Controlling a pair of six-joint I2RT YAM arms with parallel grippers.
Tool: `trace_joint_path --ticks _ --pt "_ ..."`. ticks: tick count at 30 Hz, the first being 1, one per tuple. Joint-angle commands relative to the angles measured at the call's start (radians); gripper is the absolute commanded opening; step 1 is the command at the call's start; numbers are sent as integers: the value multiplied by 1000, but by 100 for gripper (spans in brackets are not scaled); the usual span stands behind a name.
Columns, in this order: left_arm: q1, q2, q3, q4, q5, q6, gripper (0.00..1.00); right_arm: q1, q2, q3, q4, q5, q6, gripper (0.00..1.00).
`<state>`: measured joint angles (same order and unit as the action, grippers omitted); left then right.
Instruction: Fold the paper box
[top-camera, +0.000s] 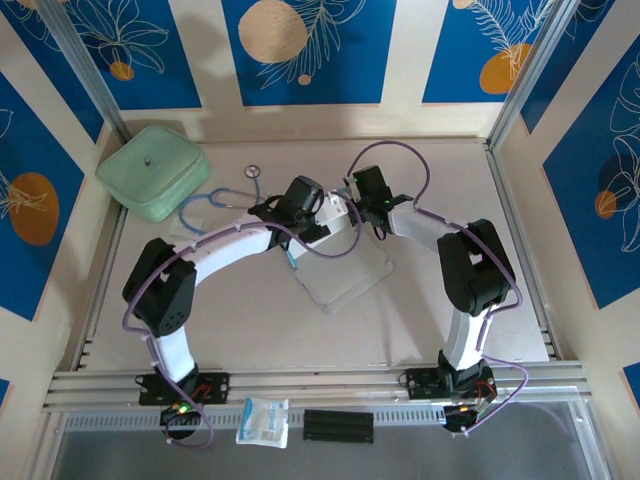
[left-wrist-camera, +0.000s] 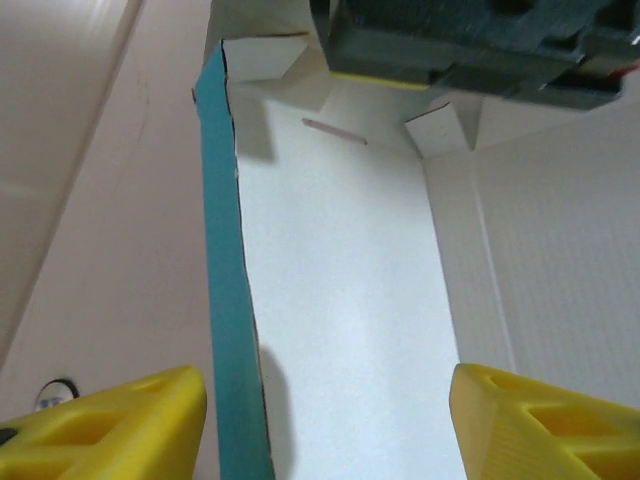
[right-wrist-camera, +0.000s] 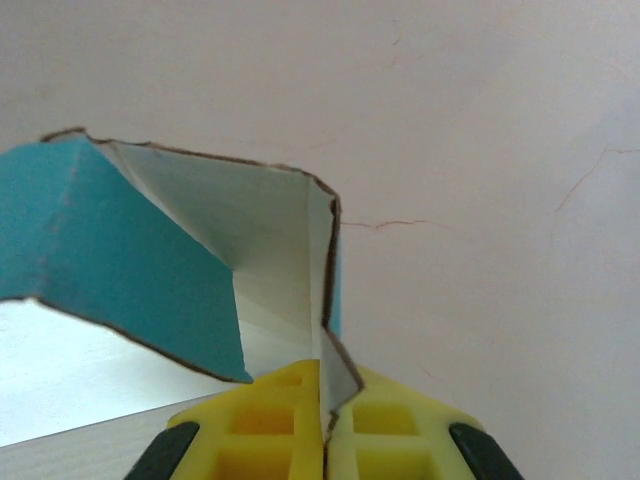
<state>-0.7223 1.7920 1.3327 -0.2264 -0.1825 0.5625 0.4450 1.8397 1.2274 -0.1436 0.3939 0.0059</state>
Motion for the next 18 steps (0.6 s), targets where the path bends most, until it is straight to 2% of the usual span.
trace_joint_path --ticks 1,7,18 --pt "-9 29 -31 108 -89 77 60 3 -41 -15 -12 12 21 6" --pt "-25 68 -45 214 -149 154 47 3 -60 -31 -24 -3 51 6" --pt "-37 114 -32 260 -152 203 35 14 -86 -63 -25 -33 94 7"
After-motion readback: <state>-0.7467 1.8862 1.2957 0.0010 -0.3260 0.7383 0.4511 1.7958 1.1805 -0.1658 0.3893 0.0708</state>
